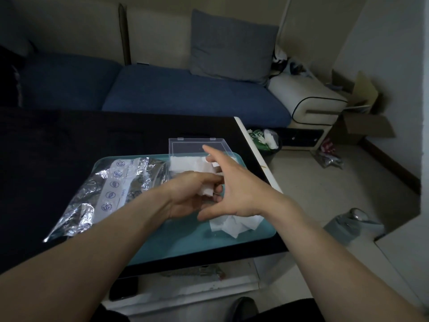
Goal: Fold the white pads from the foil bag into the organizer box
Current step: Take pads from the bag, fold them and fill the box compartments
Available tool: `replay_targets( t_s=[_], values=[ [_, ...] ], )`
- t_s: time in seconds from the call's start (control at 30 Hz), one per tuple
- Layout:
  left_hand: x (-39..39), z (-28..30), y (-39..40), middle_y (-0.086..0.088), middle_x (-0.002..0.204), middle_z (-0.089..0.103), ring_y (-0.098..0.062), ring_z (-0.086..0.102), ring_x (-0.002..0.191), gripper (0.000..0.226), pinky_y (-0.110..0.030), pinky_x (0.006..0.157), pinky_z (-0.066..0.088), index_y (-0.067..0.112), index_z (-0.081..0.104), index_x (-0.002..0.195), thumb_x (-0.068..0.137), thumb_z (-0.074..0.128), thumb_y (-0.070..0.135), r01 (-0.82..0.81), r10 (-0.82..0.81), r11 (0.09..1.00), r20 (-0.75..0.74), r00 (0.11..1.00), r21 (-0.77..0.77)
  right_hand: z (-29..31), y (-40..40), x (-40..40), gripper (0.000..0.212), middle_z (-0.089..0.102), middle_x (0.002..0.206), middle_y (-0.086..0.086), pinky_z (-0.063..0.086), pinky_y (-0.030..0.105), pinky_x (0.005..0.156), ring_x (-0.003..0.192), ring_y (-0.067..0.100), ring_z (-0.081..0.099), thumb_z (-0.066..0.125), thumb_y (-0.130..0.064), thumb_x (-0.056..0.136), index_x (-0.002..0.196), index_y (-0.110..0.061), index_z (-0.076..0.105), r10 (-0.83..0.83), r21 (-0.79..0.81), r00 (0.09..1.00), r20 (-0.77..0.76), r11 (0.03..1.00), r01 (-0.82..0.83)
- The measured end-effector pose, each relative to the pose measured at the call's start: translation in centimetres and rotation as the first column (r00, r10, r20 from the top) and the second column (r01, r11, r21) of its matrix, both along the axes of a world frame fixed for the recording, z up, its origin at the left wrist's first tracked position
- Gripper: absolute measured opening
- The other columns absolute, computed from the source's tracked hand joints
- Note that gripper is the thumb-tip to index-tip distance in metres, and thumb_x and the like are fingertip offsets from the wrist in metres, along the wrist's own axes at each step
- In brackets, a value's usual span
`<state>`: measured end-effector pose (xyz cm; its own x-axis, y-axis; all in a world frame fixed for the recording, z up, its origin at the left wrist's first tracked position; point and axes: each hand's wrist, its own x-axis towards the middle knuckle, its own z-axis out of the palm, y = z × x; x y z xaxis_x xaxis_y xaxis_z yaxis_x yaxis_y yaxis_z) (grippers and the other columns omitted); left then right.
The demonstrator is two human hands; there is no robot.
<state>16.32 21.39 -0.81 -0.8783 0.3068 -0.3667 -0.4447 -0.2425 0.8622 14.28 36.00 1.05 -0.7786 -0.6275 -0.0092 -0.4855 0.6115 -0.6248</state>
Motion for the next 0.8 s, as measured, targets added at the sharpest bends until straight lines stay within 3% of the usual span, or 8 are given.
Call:
replay_targets(
  t_s=[0.17, 0.27, 0.37, 0.47, 0.53, 0.6, 0.8],
  values=[
    [0.7, 0.5, -0.3, -0.015, 0.083, 0.064, -0.027, 0.065, 0.072, 0.016, -0.037, 0.07, 0.055, 0.006, 0.064, 0.095, 0.091, 0.049, 0.007, 0.18, -0.182, 0.981, -0.028, 0.983, -0.068, 0.1, -0.7, 0.3, 0.09, 0.053, 0.139, -0.005, 0.051, 0.035, 0.098, 0.123, 0.015, 0.053, 0.08, -0.009, 0.069, 0.148, -0.028, 0.042, 0.02, -0.012, 0.99, -0.138, 1.0, -0.022],
    [0.5, 0.4, 0.3, -0.009, 0.074, 0.064, -0.019, 0.064, 0.068, 0.019, -0.03, 0.062, 0.053, 0.008, 0.062, 0.084, 0.089, 0.045, 0.001, 0.019, -0.018, 1.0, -0.07, 0.997, 0.018, 0.3, -0.8, 0.7, 0.097, 0.051, 0.144, -0.004, 0.047, 0.029, 0.103, 0.126, 0.012, 0.051, 0.083, -0.008, 0.068, 0.152, -0.027, 0.037, 0.052, -0.032, 0.986, -0.156, 0.998, -0.058],
    [0.0, 0.1, 0.4, -0.006, 0.064, 0.06, -0.014, 0.06, 0.054, 0.015, -0.026, 0.052, 0.051, 0.01, 0.058, 0.083, 0.095, 0.048, 0.008, -0.091, 0.091, 0.996, -0.028, 0.995, 0.016, 0.4, 0.4, 0.4, 0.111, 0.037, 0.152, -0.005, 0.045, 0.019, 0.101, 0.126, 0.008, 0.048, 0.091, -0.023, 0.067, 0.155, -0.033, 0.024, -0.028, -0.04, 0.998, -0.051, 0.999, 0.026],
    [-0.2, -1.0, 0.1, -0.007, 0.064, 0.061, -0.016, 0.061, 0.049, 0.008, -0.027, 0.045, 0.052, 0.005, 0.057, 0.096, 0.096, 0.055, 0.013, -0.121, 0.127, 0.962, 0.012, 0.992, -0.244, 0.4, 2.7, -0.5, 0.086, 0.055, 0.137, -0.005, 0.048, 0.024, 0.095, 0.115, 0.008, 0.057, 0.09, -0.046, 0.067, 0.14, -0.026, 0.048, -0.136, 0.238, 0.989, 0.063, 0.964, 0.117],
    [-0.2, -2.0, 0.1, -0.005, 0.051, 0.06, -0.018, 0.056, 0.038, 0.013, -0.022, 0.035, 0.043, 0.0, 0.057, 0.089, 0.094, 0.057, 0.011, -0.125, 0.105, 0.872, -0.07, 0.992, -0.473, -0.3, 4.0, -0.9, 0.066, 0.062, 0.126, -0.004, 0.05, 0.03, 0.096, 0.108, 0.012, 0.06, 0.086, -0.044, 0.075, 0.13, -0.021, 0.058, -0.184, 0.443, 0.972, 0.149, 0.891, 0.1],
    [-0.1, -2.6, -0.1, -0.003, 0.042, 0.054, -0.018, 0.049, 0.032, 0.021, -0.021, 0.034, 0.038, 0.001, 0.055, 0.074, 0.091, 0.06, 0.012, -0.092, 0.038, 0.782, -0.099, 0.994, -0.617, -1.6, 4.6, -1.2, 0.059, 0.062, 0.125, -0.001, 0.05, 0.033, 0.097, 0.109, 0.017, 0.06, 0.084, -0.04, 0.079, 0.128, -0.018, 0.06, -0.243, 0.525, 0.963, 0.118, 0.838, 0.147],
    [-0.1, -3.2, 0.5, -0.009, 0.055, 0.05, -0.019, 0.052, 0.041, 0.029, -0.022, 0.041, 0.042, 0.007, 0.052, 0.069, 0.09, 0.064, 0.023, 0.077, -0.112, 0.718, -0.005, 0.994, -0.692, -3.6, 4.7, -1.8, 0.051, 0.067, 0.113, 0.005, 0.051, 0.029, 0.079, 0.101, 0.022, 0.064, 0.088, -0.03, 0.073, 0.115, -0.013, 0.065, -0.365, 0.617, 0.929, 0.067, 0.747, 0.249]
  ],
)
